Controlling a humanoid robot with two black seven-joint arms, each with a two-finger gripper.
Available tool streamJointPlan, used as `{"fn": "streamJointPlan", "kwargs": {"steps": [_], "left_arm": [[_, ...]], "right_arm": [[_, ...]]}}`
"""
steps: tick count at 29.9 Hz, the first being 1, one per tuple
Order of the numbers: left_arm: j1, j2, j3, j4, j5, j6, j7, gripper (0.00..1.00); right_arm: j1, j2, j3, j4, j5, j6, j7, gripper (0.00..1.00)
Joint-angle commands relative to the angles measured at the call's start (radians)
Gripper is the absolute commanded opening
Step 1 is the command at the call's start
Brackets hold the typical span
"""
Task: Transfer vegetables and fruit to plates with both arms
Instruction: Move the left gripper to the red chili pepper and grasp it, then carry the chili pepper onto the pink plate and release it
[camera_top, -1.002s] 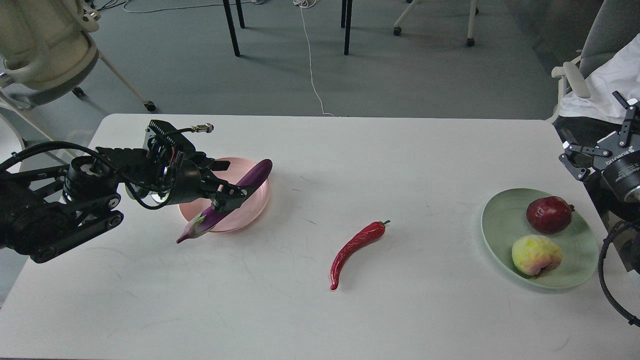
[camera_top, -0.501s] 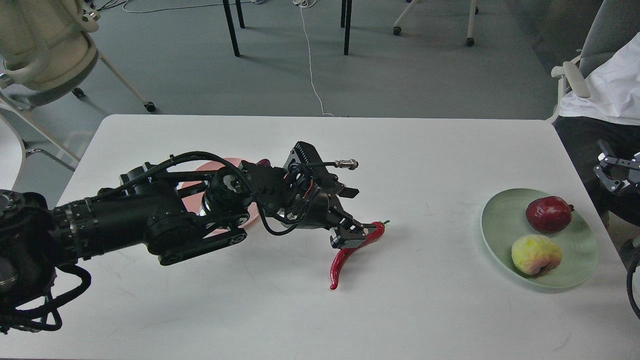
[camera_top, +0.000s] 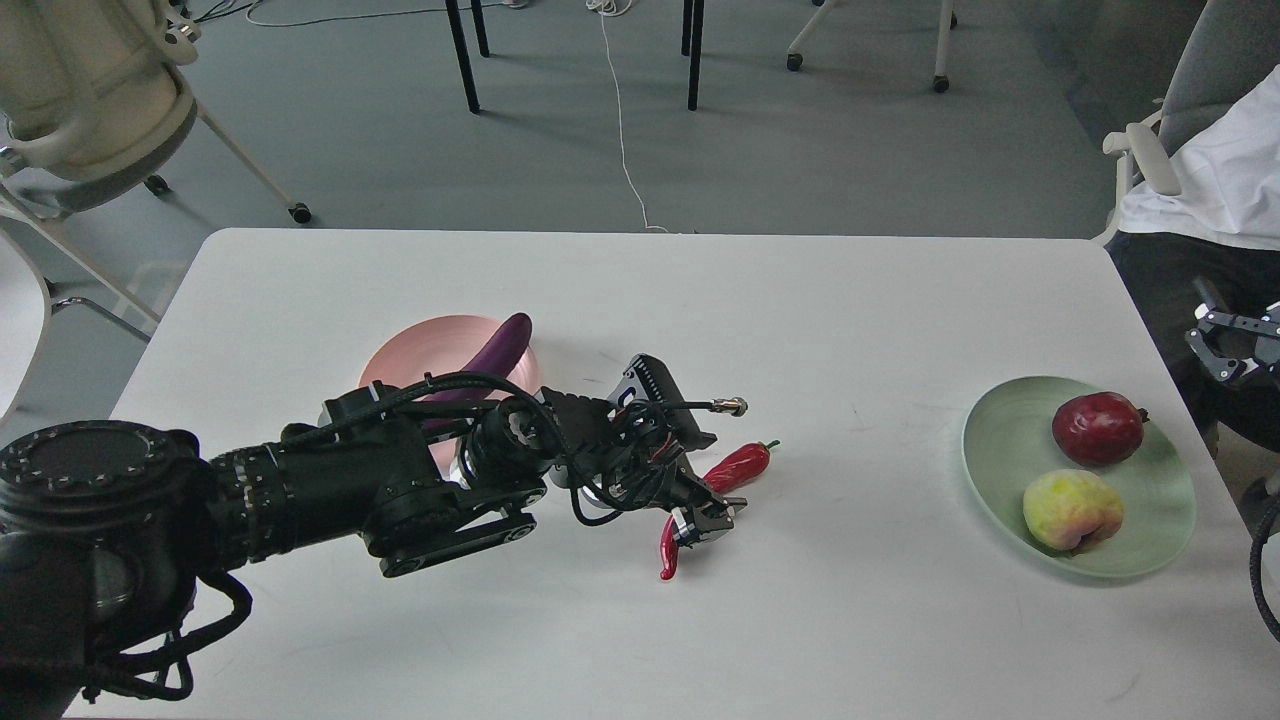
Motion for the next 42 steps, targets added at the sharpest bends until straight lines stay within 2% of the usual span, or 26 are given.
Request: {"fn": "streamJointPlan", "kwargs": {"steps": [1, 5, 7, 12, 20, 23, 27, 29, 34, 39, 42], "left_arm": [[0.005, 0.001, 0.0, 0.002, 0.024, 0.001, -0.001, 0.4], [-0.003, 0.008, -0.008, 0.002, 0.026, 0.003, -0.003, 0.16], [-0.003, 0.015, -0.02, -0.001, 0.023, 0.006, 0.002, 0.11], [-0.009, 0.083, -0.106, -0.053, 0.018, 0.015, 0.009, 0.11], [-0.089, 0.391, -0.127, -0.221, -0.014, -0.013, 0.0, 0.13], [-0.086, 0.51, -0.121, -0.219, -0.017, -0.009, -0.014, 0.13], [-0.075, 0.623, -0.116, -0.21, -0.019, -0.003, -0.064, 0.13], [-0.074, 0.644, -0.116, -0.184, -0.022, -0.003, -0.078, 0.13], [-0.061, 0.627, -0.115, -0.028, -0.02, 0.012, -0.129, 0.13], [-0.009, 0.601, -0.115, 0.02, -0.022, 0.055, -0.129, 0.16], [0.012, 0.563, -0.116, 0.025, -0.022, 0.057, -0.123, 0.23]], "right_arm": [[0.0, 0.001, 0.0, 0.0, 0.0, 0.0, 0.0, 0.99], [0.0, 0.001, 0.0, 0.0, 0.0, 0.0, 0.0, 0.99], [0.0, 0.001, 0.0, -0.002, 0.0, 0.0, 0.001, 0.99], [0.0, 0.001, 0.006, -0.002, 0.0, 0.0, 0.002, 0.99], [0.002, 0.001, 0.017, -0.002, -0.002, 0.0, 0.0, 0.99], [0.0, 0.001, 0.017, -0.002, 0.0, 0.0, 0.0, 0.99], [0.0, 0.004, 0.015, -0.003, -0.002, 0.0, 0.0, 0.99], [0.0, 0.007, 0.014, -0.003, -0.002, 0.0, 0.0, 0.99], [0.006, 0.016, 0.014, 0.0, -0.002, 0.0, 0.0, 0.99], [0.009, 0.014, 0.014, 0.0, -0.002, 0.0, 0.0, 0.99], [0.009, 0.013, 0.014, 0.0, -0.002, 0.0, 0.0, 0.99]]}}
